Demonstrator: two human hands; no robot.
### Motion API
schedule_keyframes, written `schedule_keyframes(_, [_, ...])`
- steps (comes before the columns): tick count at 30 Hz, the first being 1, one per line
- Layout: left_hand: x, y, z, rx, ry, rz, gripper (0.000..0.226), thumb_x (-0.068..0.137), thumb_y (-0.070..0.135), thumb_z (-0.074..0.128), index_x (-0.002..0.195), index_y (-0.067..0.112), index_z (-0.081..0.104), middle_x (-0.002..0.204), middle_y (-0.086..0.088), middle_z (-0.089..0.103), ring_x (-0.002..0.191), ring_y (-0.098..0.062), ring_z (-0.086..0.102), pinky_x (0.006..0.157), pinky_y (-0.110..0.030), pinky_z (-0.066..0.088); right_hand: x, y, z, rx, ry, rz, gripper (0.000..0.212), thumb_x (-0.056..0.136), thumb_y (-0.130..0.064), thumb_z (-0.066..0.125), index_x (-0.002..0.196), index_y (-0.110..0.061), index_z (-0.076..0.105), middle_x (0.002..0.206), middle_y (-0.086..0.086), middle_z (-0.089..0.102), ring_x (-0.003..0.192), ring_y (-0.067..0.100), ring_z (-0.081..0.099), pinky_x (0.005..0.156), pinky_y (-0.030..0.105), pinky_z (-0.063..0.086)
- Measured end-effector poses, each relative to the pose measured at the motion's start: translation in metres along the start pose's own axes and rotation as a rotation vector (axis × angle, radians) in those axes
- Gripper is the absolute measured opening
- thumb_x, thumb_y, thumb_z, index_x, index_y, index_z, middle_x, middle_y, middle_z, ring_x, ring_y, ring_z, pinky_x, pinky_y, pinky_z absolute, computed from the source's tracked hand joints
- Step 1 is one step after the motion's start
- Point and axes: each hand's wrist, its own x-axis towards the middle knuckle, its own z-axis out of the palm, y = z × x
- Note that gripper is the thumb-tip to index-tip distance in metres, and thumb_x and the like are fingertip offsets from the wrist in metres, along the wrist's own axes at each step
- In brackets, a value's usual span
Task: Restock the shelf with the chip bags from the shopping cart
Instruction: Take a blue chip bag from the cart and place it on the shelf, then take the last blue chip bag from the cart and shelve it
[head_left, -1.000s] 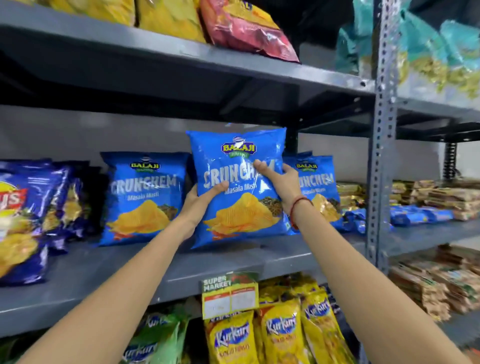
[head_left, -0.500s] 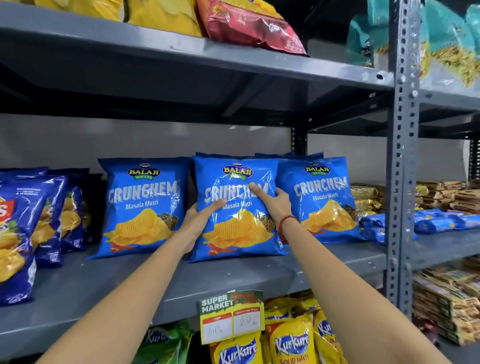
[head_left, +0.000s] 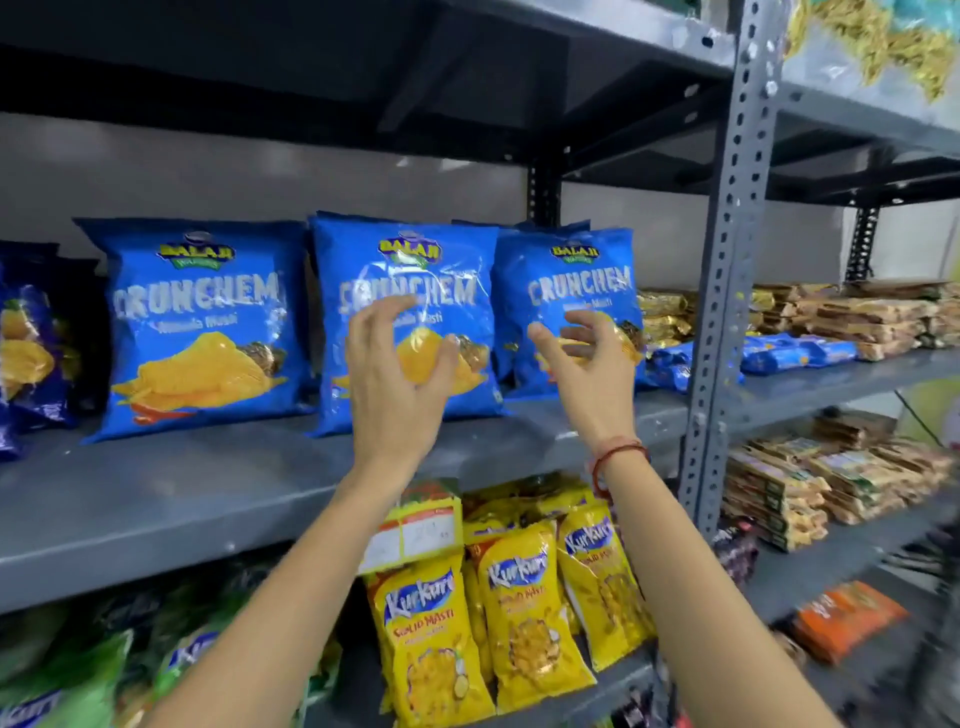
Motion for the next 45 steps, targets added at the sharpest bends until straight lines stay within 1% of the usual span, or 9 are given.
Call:
schedule_keyframes(6, [-0.108,0.024,0.055,-0.164,-0.295,0.054,0.023,0.083,0.024,0.06,0.105,0.015,0.061,0.11,-0.004,0.058,0.106,-0.007,0.052,0.089,-0.033,0.048,-0.087,0.056,-0.102,-0.105,0.161,0.114,0.024,0.083,-0.03,0.069,0.1,-0.015,0.061,0.088,-0.01,0.063,0.073,-0.015,0.057,0.068,0.002,0.042])
schedule_keyframes(12, [-0.253,0.014,0.125,-0.21,-0.762,-0.205,0.021,0.082,0.018,0.063,0.099,0.006,0.063,0.1,-0.013,0.061,0.097,-0.025,0.058,0.083,-0.045,0.051,-0.203,0.152,-0.208,-0.247,0.269,0.538,0.024,0.085,-0.026,0.067,0.099,-0.008,0.062,0.086,0.008,0.066,0.076,0.014,0.06,0.07,0.023,0.048])
schedule_keyframes(16, [-0.36,0.005,0.161,-0.168,-1.115,-0.353,0.023,0.077,0.008,0.07,0.098,0.0,0.064,0.099,-0.021,0.063,0.095,-0.033,0.06,0.085,-0.032,0.041,-0.291,0.21,-0.269,-0.351,0.318,0.869,0.028,0.085,-0.02,0.067,0.102,0.001,0.059,0.082,0.011,0.061,0.072,0.017,0.056,0.067,0.026,0.045])
schedule_keyframes(27, [-0.601,-0.029,0.211,0.118,-1.91,-0.802,0.058,0.08,0.022,0.07,0.127,-0.003,0.046,0.131,-0.025,0.053,0.118,-0.035,0.052,0.097,-0.039,0.042,-0.496,0.313,-0.38,-0.522,0.441,1.531,0.055,0.076,-0.026,0.077,0.116,0.005,0.055,0.116,0.023,0.062,0.096,0.027,0.057,0.078,0.033,0.042])
schedule_keyframes(32, [-0.669,-0.05,0.222,0.14,-1.943,-1.118,0.094,0.072,0.03,0.078,0.142,0.006,0.021,0.148,-0.018,0.033,0.132,-0.034,0.037,0.108,-0.05,0.034,-0.544,0.363,-0.4,-0.42,0.477,1.683,0.076,0.072,-0.038,0.078,0.129,-0.002,0.043,0.123,0.02,0.055,0.112,0.032,0.056,0.084,0.031,0.043])
schedule_keyframes(35, [-0.7,-0.06,0.222,0.142,-1.924,-1.261,0.105,0.065,0.04,0.081,0.142,0.012,0.017,0.143,-0.013,0.042,0.126,-0.033,0.045,0.106,-0.049,0.038,-0.559,0.39,-0.405,-0.306,0.468,1.703,0.079,0.072,-0.04,0.077,0.133,-0.007,0.04,0.124,0.015,0.059,0.097,0.023,0.062,0.08,0.031,0.052])
schedule_keyframes(37, [-0.718,-0.064,0.218,0.151,-1.885,-1.317,0.089,0.067,0.036,0.081,0.135,0.012,0.029,0.132,-0.007,0.052,0.112,-0.027,0.055,0.096,-0.039,0.045,-0.563,0.403,-0.403,-0.223,0.483,1.71,0.073,0.073,-0.041,0.076,0.13,-0.008,0.045,0.12,0.012,0.064,0.09,0.019,0.064,0.075,0.029,0.053])
schedule_keyframes(40, [-0.733,-0.065,0.216,0.105,-1.817,-1.396,0.043,0.068,0.03,0.08,0.099,0.027,0.05,0.102,0.002,0.058,0.079,-0.017,0.06,0.072,-0.027,0.048,-0.566,0.415,-0.399,-0.165,0.534,1.703,0.074,0.074,-0.048,0.073,0.131,-0.009,0.049,0.126,0.012,0.063,0.11,0.029,0.062,0.096,0.045,0.051])
schedule_keyframes(45, [-0.721,-0.068,0.217,0.052,-1.807,-1.533,0.049,0.067,0.038,0.079,0.105,0.016,0.06,0.108,-0.008,0.068,0.089,-0.024,0.068,0.083,-0.037,0.054,-0.552,0.406,-0.389,-0.208,0.622,1.619,0.069,0.074,-0.047,0.074,0.129,-0.011,0.053,0.126,0.006,0.062,0.114,0.025,0.06,0.099,0.039,0.048])
